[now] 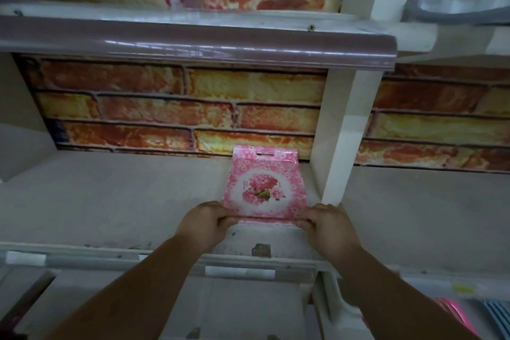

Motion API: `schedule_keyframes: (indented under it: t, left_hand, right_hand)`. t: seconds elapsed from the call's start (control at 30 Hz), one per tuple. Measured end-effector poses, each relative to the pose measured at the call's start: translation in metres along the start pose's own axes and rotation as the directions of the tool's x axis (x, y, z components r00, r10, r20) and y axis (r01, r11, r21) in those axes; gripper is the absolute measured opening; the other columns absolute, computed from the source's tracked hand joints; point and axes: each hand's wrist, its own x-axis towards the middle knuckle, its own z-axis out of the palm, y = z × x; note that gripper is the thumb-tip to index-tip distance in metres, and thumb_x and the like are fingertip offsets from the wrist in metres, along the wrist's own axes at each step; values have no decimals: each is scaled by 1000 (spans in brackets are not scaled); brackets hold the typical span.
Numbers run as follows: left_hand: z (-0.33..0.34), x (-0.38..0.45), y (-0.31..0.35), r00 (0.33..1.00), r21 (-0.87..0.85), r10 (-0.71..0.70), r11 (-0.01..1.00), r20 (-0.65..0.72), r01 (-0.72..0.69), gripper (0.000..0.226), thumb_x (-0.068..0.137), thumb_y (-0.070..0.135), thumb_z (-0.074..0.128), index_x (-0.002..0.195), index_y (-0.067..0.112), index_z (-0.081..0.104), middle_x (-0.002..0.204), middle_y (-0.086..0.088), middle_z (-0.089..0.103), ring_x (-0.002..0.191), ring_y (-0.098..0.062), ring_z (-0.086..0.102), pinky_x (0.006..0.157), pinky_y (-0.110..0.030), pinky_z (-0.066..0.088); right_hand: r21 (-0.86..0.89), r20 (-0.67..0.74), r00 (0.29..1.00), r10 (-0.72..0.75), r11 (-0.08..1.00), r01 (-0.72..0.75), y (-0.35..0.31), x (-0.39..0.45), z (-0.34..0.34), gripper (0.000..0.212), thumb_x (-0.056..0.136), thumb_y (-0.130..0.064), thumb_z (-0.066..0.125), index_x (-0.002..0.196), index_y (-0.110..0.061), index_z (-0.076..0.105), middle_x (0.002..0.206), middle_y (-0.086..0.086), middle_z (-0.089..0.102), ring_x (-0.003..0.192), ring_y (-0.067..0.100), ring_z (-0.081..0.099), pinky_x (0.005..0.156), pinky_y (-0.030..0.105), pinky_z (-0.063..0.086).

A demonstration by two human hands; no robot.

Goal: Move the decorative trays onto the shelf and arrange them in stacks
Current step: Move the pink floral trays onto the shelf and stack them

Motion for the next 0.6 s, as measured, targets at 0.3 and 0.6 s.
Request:
schedule_keyframes:
  t: [0.3, 0.6]
  left_hand:
    - [-17, 2, 63, 998, 230, 37, 972, 57, -50, 48, 94, 41, 60, 142, 37, 66, 136, 4, 65, 124, -26, 62, 106, -37, 51]
    - [35, -44, 116, 985, -286, 116, 946, -131, -149, 64, 82, 46, 61, 143, 30, 65, 140, 3, 68, 129, -27, 61, 107, -41, 53]
  right_hand:
    - [-104, 77, 993, 92, 991, -84, -40, -14, -26, 25, 104, -45, 58, 123, -32, 68, 121, 0, 62, 110, 29, 60, 90, 41, 53]
    - [-158, -17, 963, 271, 950, -270, -42, -103, -65, 54, 81, -47, 67, 131, -28, 61, 133, 6, 60, 111, 34, 67, 87, 47, 60]
